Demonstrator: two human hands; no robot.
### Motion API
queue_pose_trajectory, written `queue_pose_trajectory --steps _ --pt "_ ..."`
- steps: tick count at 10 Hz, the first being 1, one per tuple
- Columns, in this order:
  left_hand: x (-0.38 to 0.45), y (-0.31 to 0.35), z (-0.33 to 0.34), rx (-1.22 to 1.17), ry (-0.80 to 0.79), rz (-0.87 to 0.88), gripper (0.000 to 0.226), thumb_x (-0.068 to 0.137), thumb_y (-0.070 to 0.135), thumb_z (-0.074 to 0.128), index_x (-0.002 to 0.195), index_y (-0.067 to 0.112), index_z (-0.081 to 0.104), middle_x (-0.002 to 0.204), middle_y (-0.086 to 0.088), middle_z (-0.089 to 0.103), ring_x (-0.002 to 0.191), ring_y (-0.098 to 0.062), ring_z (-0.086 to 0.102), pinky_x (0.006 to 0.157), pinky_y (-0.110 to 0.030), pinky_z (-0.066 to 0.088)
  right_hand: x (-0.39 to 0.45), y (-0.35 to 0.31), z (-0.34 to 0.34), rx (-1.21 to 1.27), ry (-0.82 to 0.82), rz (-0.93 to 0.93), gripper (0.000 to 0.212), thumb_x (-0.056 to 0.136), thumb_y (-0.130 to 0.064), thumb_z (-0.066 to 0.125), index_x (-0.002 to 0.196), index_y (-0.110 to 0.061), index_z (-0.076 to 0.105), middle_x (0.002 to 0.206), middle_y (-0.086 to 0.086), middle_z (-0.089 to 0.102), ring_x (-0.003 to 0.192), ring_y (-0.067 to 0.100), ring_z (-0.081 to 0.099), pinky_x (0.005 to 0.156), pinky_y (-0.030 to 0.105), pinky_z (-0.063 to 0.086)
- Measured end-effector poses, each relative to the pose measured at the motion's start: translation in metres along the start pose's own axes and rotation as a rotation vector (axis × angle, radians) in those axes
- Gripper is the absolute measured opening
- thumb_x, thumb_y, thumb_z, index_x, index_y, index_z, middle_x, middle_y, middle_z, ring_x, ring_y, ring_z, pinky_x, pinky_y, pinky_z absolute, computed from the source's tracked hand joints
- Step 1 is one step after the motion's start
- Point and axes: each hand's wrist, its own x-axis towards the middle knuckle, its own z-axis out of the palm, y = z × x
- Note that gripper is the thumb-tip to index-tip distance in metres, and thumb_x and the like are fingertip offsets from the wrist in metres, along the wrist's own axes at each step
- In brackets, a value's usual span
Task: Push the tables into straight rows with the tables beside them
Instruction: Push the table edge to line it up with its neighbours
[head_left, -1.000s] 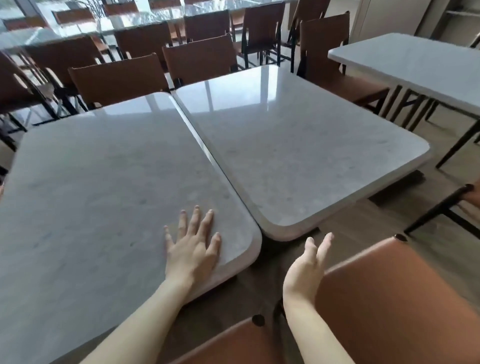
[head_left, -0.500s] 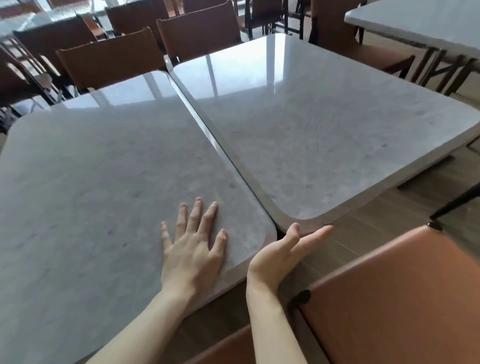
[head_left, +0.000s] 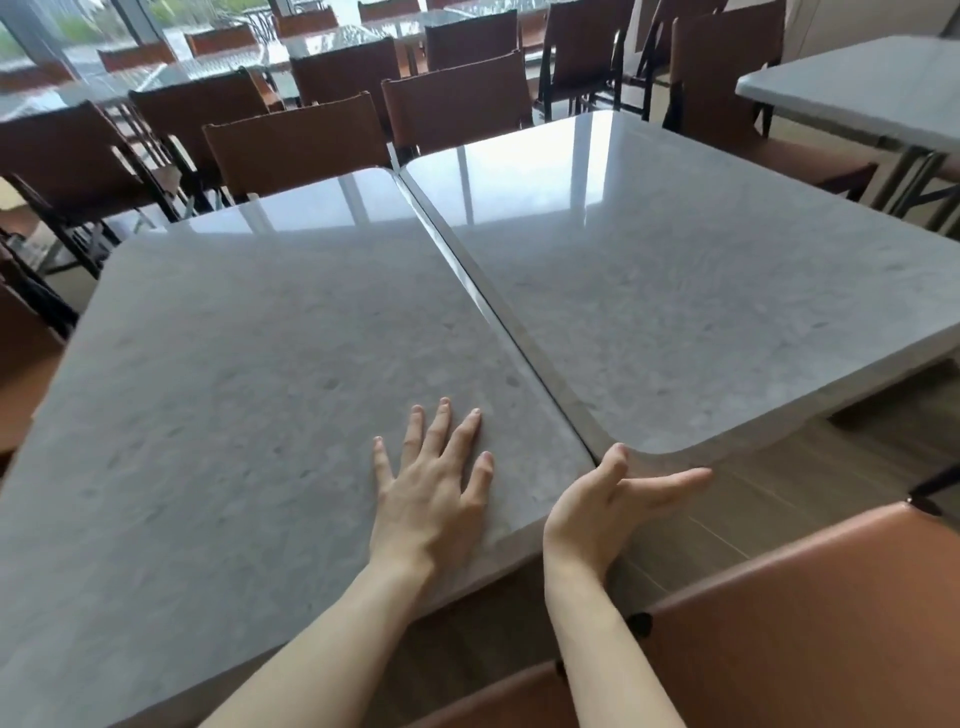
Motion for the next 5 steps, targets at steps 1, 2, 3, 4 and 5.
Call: queue_pose_trajectory --steps 1,2,3,4,5 --pt "-0.010 0.003 -0.004 -0.133 0.143 0.066 0.068 0.095 0.057 0.011 0.150 0.033 0.041 0.169 0.009 0.013 0.156 -0.008 0.003 0.126 -0.042 -0.005 -0.013 -0.023 -0.021 -0.394 -0.079 -0.214 0.090 0.090 -0.064 0.030 0.160 -0.029 -0.015 0.169 0.008 -0.017 0.157 0.028 -0.009 0.123 0.064 0.009" --pt "-0.038 -0.016 -0.008 0.003 0.141 0.156 0.080 0.088 0.064 0.005 0.154 0.031 0.037 0.170 0.009 0.008 0.157 -0.013 0.005 0.125 -0.040 -0.003 -0.026 -0.029 -0.026 -0.605 -0.332 -0.795 0.068 0.098 -0.046 0.034 0.159 -0.017 0.024 0.171 0.004 -0.003 0.158 0.017 -0.005 0.125 0.052 -0.001" --pt "-0.071 -0.076 -0.020 0.298 0.036 0.280 0.087 0.083 0.081 0.022 0.160 0.043 0.011 0.168 0.011 0.000 0.158 -0.023 0.005 0.122 -0.063 0.002 -0.027 -0.035 -0.019 -0.880 -0.737 -1.052 0.067 0.097 -0.055 0.024 0.153 -0.022 0.042 0.170 0.004 0.017 0.158 0.020 0.009 0.125 0.049 -0.004" --pt "-0.094 -0.126 -0.036 0.483 -0.038 0.316 0.108 0.065 0.087 0.046 0.158 0.050 0.004 0.167 -0.001 0.025 0.150 -0.042 0.029 0.106 -0.080 0.023 -0.026 -0.022 -0.017 -1.077 -0.853 -1.097 0.076 0.091 -0.062 0.020 0.153 -0.024 0.044 0.164 0.001 0.035 0.154 0.020 0.026 0.125 0.051 0.009" --pt "-0.097 -0.134 -0.039 0.441 -0.054 0.232 0.106 0.057 0.086 0.040 0.142 0.069 -0.022 0.170 -0.003 0.010 0.154 -0.044 0.012 0.109 -0.078 0.017 -0.027 -0.013 -0.016 -1.033 -0.708 -1.158 0.067 0.089 -0.057 0.035 0.140 -0.021 0.061 0.148 0.003 0.057 0.140 0.024 0.051 0.116 0.058 0.034"
